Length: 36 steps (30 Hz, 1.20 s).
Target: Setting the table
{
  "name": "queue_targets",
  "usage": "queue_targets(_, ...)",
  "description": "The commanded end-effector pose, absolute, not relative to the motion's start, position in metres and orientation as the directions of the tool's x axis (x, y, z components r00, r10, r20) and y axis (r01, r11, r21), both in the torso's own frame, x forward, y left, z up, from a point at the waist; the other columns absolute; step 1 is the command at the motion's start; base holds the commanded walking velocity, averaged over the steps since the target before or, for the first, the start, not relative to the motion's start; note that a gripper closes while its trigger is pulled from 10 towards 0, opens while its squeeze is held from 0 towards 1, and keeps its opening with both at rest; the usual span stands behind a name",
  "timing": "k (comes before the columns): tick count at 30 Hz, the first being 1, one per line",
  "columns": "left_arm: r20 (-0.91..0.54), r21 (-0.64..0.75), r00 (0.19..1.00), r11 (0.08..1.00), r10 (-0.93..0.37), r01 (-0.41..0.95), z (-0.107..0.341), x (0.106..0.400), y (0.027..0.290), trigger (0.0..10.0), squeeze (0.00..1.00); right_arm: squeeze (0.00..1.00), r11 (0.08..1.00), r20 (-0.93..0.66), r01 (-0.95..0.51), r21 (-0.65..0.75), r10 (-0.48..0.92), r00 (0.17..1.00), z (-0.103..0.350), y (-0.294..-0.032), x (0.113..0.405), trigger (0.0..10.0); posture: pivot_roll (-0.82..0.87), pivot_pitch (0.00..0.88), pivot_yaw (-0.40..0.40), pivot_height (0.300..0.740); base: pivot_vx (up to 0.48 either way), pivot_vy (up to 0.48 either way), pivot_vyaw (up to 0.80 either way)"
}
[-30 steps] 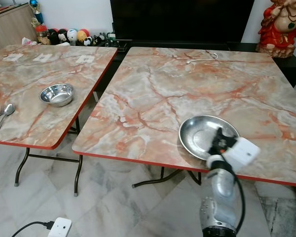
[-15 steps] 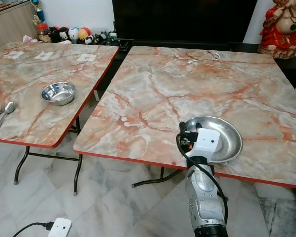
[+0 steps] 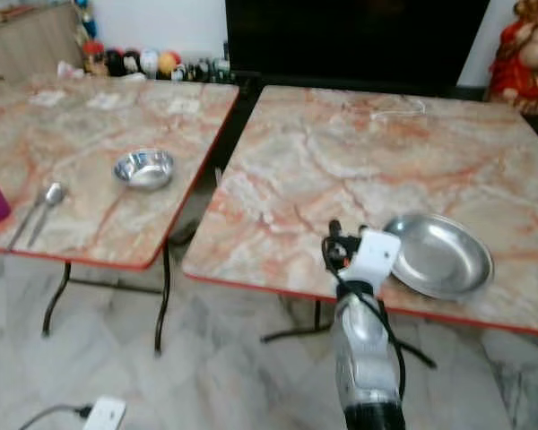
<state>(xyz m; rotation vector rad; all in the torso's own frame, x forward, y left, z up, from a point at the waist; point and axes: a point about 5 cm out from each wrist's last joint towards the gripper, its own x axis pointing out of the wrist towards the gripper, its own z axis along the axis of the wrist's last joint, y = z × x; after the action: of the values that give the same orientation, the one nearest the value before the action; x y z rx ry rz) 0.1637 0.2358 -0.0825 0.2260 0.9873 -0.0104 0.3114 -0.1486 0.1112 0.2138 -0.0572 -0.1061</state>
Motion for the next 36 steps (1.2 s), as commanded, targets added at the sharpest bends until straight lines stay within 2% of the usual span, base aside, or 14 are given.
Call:
queue_targets(1,-0.839,0.163,0.539,0.980,0.076,0.116,-0.0861,0.1602,0.2283,10.0,0.00,0.00,0.967,0.021,0.137,0.213,-0.145,0.989,0.1063,-0.1591,0.3108,10.0,0.04,0.000,-0.017,0.740,0.000,0.480,0.00)
queue_targets(26,-0.842,0.170,0.534,0.977,0.075,0.131,-0.0867,0.1590,0.2280,10.0,0.00,0.00,0.965,0.003,0.126,0.229,-0.130,0.991,0.1019,-0.1500,0.3136,10.0,0.04,0.000,-0.006,0.740,0.000,0.480,0.00)
queue_targets(36,-0.834,0.163,0.544,0.983,0.089,0.089,-0.0862,0.1608,0.2270,10.0,0.00,0.00,0.967,0.003,0.122,0.226,-0.125,0.992,0.1034,-0.1519,0.3175,10.0,0.07,0.000,-0.025,0.740,0.000,0.469,0.00)
